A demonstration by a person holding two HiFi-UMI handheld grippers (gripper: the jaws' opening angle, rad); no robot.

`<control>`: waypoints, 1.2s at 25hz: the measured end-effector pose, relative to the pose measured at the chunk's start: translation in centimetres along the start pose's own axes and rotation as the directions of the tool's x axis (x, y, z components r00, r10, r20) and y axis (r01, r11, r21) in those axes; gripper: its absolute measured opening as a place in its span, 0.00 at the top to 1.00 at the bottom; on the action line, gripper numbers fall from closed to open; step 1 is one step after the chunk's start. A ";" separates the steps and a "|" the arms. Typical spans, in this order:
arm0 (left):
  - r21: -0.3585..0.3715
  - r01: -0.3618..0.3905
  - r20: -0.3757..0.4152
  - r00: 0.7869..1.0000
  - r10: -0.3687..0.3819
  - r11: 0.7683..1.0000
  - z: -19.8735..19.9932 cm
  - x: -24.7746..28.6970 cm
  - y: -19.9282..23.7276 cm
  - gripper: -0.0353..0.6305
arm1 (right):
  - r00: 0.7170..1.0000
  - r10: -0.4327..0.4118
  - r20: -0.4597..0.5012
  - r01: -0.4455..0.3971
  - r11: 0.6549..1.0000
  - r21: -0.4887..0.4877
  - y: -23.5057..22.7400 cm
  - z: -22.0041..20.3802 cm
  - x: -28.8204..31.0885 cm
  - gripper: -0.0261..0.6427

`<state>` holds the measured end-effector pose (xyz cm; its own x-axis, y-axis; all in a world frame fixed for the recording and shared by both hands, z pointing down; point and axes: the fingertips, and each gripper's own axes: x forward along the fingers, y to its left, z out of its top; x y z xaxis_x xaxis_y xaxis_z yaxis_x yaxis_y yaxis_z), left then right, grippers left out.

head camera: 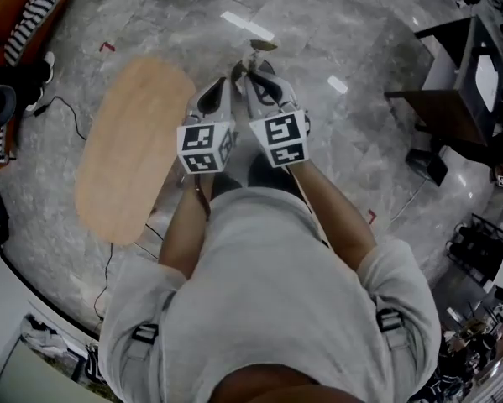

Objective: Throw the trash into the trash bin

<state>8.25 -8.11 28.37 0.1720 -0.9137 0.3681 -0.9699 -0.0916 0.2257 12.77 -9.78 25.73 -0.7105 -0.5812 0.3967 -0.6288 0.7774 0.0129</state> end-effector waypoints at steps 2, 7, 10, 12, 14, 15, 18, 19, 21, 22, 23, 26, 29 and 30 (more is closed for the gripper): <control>0.016 0.043 -0.011 0.999 -0.043 0.999 -0.1 2.9 -3.8 0.92 | 0.999 -0.042 -0.010 0.042 0.999 0.012 -4.2 -1.4 -1.9 0.94; 0.033 0.084 -0.035 0.996 -0.083 0.996 -0.2 8.1 -10.5 0.92 | 0.996 -0.083 -0.034 0.085 0.996 0.038 -12.2 -3.6 -4.4 0.94; 0.046 0.084 -0.070 0.994 -0.080 0.995 -0.8 9.2 -12.1 0.92 | 0.995 -0.090 -0.036 0.092 0.993 0.077 -15.1 -4.1 -4.7 0.94; 0.047 0.071 -0.093 0.993 -0.066 0.996 -1.2 9.4 -12.3 0.92 | 0.996 -0.077 -0.039 0.081 0.992 0.096 -15.6 -4.5 -4.8 0.94; 0.044 0.068 -0.108 0.992 -0.062 0.997 -1.4 9.8 -11.8 0.92 | 0.996 -0.070 -0.047 0.075 0.991 0.110 -15.6 -4.9 -4.4 0.94; 0.041 0.067 -0.111 0.992 -0.062 0.997 -1.3 10.2 -11.3 0.92 | 0.996 -0.070 -0.052 0.076 0.990 0.116 -15.5 -4.9 -3.9 0.94; 0.018 0.055 -0.103 0.993 -0.053 0.998 -0.9 11.7 -9.1 0.92 | 0.995 -0.072 -0.071 0.080 0.990 0.120 -15.7 -5.2 -2.0 0.94; 0.009 0.050 -0.102 0.994 -0.048 0.999 -1.0 12.3 -8.5 0.92 | 0.994 -0.067 -0.081 0.076 0.990 0.118 -15.7 -5.4 -1.5 0.94; 0.004 0.042 -0.109 0.993 -0.041 0.999 -1.0 13.1 -7.4 0.92 | 0.993 -0.050 -0.102 0.062 0.991 0.116 -15.7 -5.9 -0.8 0.94; 0.006 0.040 -0.112 0.993 -0.039 0.999 -0.9 13.4 -6.8 0.92 | 0.993 -0.046 -0.112 0.059 0.992 0.115 -15.7 -6.1 -0.4 0.94; 0.007 0.040 -0.116 0.993 -0.039 0.999 -0.7 13.7 -6.0 0.92 | 0.991 -0.050 -0.121 0.064 0.992 0.111 -15.9 -6.2 0.2 0.94; -0.023 0.040 -0.120 0.992 -0.043 0.999 -0.3 14.4 -1.8 0.92 | 0.985 -0.087 -0.151 0.094 0.995 0.040 -16.1 -5.9 3.5 0.94; -0.072 0.015 -0.128 0.991 -0.024 0.997 -1.5 14.2 2.4 0.92 | 0.981 -0.071 -0.181 0.071 0.997 -0.009 -15.6 -6.7 6.5 0.94; -0.076 0.007 -0.140 0.990 -0.018 0.997 -2.3 14.6 3.5 0.92 | 0.981 -0.057 -0.188 0.062 0.998 0.022 -15.7 -7.4 7.3 0.94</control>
<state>7.80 -20.88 36.56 0.2115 -0.8478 0.4863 -0.9527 -0.0676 0.2964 19.78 -24.47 35.24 -0.6016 -0.5691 0.5605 -0.6785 0.7344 0.0174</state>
